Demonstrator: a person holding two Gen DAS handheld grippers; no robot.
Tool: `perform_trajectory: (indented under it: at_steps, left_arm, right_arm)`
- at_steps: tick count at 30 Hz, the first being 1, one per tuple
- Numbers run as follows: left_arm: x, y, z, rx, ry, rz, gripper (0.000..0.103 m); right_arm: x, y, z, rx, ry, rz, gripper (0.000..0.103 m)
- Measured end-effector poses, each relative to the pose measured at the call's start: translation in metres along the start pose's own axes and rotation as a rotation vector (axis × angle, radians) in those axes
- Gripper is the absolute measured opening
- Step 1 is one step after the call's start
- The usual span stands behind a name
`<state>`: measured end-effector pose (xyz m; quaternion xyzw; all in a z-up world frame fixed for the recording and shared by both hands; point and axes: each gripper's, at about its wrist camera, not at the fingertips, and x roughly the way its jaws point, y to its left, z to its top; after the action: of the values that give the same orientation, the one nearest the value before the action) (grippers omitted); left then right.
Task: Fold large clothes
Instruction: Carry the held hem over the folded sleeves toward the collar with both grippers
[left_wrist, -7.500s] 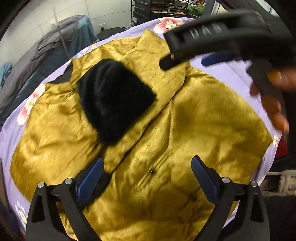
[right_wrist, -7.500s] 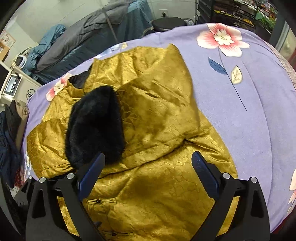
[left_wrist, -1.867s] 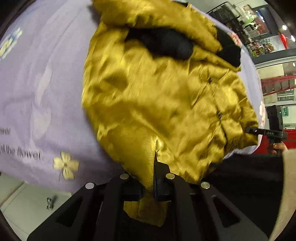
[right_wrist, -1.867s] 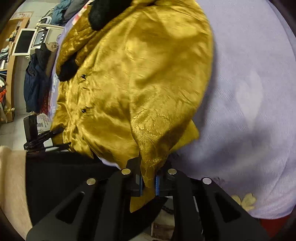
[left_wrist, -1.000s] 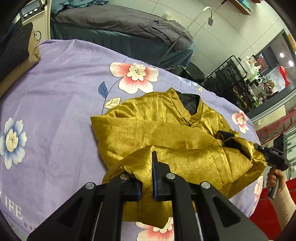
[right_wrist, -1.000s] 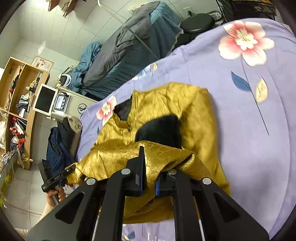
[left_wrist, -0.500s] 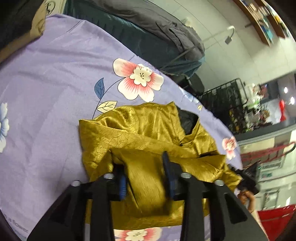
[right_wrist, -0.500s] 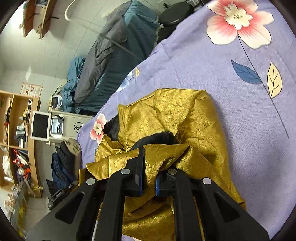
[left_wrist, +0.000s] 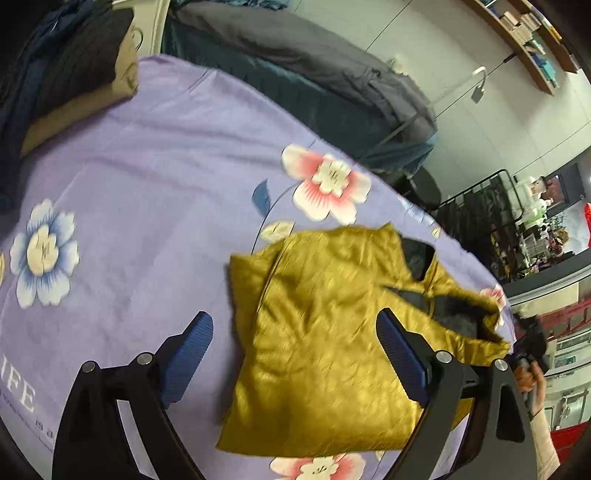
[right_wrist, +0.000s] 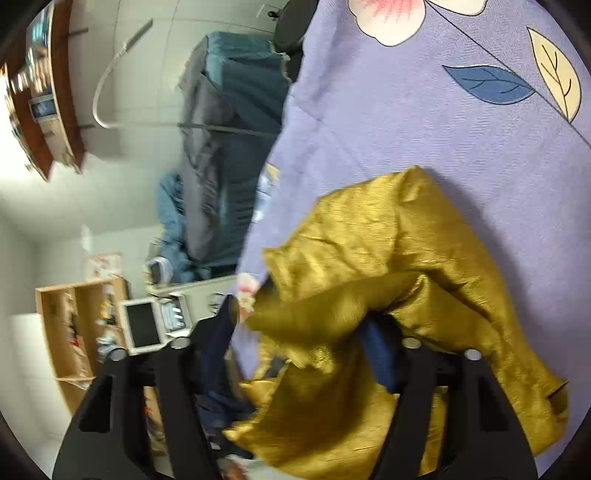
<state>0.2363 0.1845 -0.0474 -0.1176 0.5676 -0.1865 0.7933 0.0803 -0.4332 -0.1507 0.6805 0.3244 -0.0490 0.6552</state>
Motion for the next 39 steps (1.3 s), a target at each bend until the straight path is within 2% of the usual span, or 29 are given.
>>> perform_trajectory:
  at_steps: [2, 4, 7, 10, 13, 15, 17, 18, 19, 20, 21, 22, 23, 25, 26, 28, 32, 34, 37, 39]
  left_arm:
    - [0.009, 0.010, -0.015, -0.019, 0.035, 0.014, 0.088]
    - [0.017, 0.018, -0.026, -0.037, 0.055, 0.027, 0.088]
    - [0.025, 0.029, -0.039, -0.048, 0.074, 0.054, 0.088]
    - [0.029, 0.032, -0.043, -0.042, 0.079, 0.060, 0.088]
    - [0.035, 0.025, -0.040, -0.016, 0.083, 0.047, 0.088]
    - [0.045, 0.015, -0.037, 0.015, 0.097, 0.039, 0.088]
    - [0.054, 0.004, -0.036, 0.050, 0.115, 0.028, 0.086]
    - [0.060, -0.005, -0.036, 0.088, 0.132, 0.024, 0.084]
    - [0.063, -0.012, -0.036, 0.109, 0.142, 0.025, 0.077]
    - [0.067, -0.021, -0.037, 0.145, 0.154, 0.032, 0.068]
    - [0.068, -0.026, -0.038, 0.168, 0.154, 0.031, 0.062]
    - [0.068, -0.031, -0.039, 0.191, 0.153, 0.027, 0.051]
    - [0.068, -0.034, -0.039, 0.214, 0.151, 0.018, 0.034]
    - [0.064, -0.036, -0.034, 0.253, 0.143, 0.020, 0.018]
    - [0.060, -0.034, -0.029, 0.269, 0.121, 0.034, 0.014]
    - [0.054, -0.029, -0.018, 0.265, 0.085, 0.067, 0.011]
    - [0.052, -0.009, 0.008, 0.154, 0.038, 0.104, 0.010]
    - [0.060, -0.006, 0.015, 0.138, 0.049, 0.144, 0.010]
    - [0.078, -0.011, 0.018, 0.129, 0.080, 0.184, 0.010]
    - [0.081, -0.019, 0.017, 0.138, 0.075, 0.212, 0.011]
  right_arm:
    - [-0.011, 0.006, 0.001, -0.004, -0.015, 0.059, 0.068]
    - [-0.024, 0.016, 0.001, -0.074, -0.032, 0.033, 0.069]
    - [-0.041, 0.033, -0.005, -0.291, -0.068, -0.159, 0.069]
    - [-0.041, 0.038, -0.021, -0.473, -0.051, -0.325, 0.069]
    - [-0.034, 0.040, -0.044, -0.640, 0.001, -0.386, 0.069]
    - [-0.028, 0.038, -0.054, -0.711, -0.003, -0.447, 0.069]
    - [-0.018, 0.027, -0.052, -0.714, -0.003, -0.558, 0.065]
    - [-0.014, 0.023, -0.052, -0.704, 0.010, -0.565, 0.058]
    - [-0.011, 0.021, -0.053, -0.701, 0.030, -0.551, 0.042]
    - [-0.008, 0.021, -0.056, -0.716, 0.043, -0.552, 0.031]
    - [-0.006, 0.022, -0.060, -0.739, 0.050, -0.561, 0.025]
    - [-0.003, 0.025, -0.065, -0.780, 0.057, -0.584, 0.018]
    - [-0.002, 0.028, -0.068, -0.817, 0.058, -0.607, 0.014]
    - [-0.005, 0.034, -0.068, -0.837, 0.045, -0.601, 0.010]
    - [-0.009, 0.038, -0.066, -0.838, 0.024, -0.594, 0.010]
    - [-0.018, 0.046, -0.058, -0.829, -0.034, -0.595, 0.009]
    - [-0.032, 0.053, -0.027, -0.713, -0.134, -0.564, 0.008]
    - [-0.024, 0.051, -0.017, -0.670, -0.127, -0.574, 0.008]
    - [-0.002, 0.044, -0.012, -0.670, -0.097, -0.658, 0.008]
    - [0.008, 0.039, -0.012, -0.644, -0.071, -0.681, 0.009]
